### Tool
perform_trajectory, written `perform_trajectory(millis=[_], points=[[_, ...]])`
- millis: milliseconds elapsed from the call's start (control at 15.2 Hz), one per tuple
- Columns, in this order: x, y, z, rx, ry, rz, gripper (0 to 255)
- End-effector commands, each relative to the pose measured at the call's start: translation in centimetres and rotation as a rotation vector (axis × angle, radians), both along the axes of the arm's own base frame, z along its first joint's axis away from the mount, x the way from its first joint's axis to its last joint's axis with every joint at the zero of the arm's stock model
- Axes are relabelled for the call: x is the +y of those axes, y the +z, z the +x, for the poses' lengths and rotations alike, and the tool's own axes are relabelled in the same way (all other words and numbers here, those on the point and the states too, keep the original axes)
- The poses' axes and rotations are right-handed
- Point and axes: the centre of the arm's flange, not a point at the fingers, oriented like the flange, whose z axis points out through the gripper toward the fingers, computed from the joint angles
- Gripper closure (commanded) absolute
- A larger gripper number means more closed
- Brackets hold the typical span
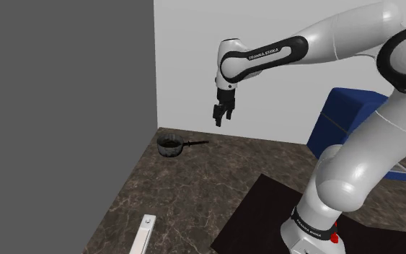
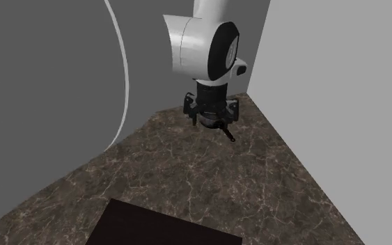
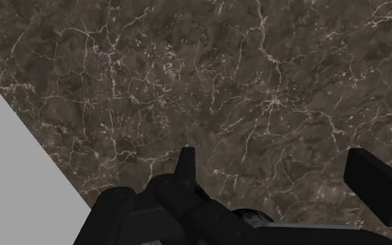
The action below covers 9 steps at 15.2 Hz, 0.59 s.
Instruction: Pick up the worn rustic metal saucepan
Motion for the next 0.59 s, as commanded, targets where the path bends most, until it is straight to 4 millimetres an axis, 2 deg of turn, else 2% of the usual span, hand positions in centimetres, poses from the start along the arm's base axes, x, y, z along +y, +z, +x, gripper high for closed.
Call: perform_trajectory(millis=[0,528], points=[[-0.1,-1.9,2.1,-0.001,0.026,0.001,0],[-1.5,-8.8,9.9,-0.001,0.123,0.005,0]])
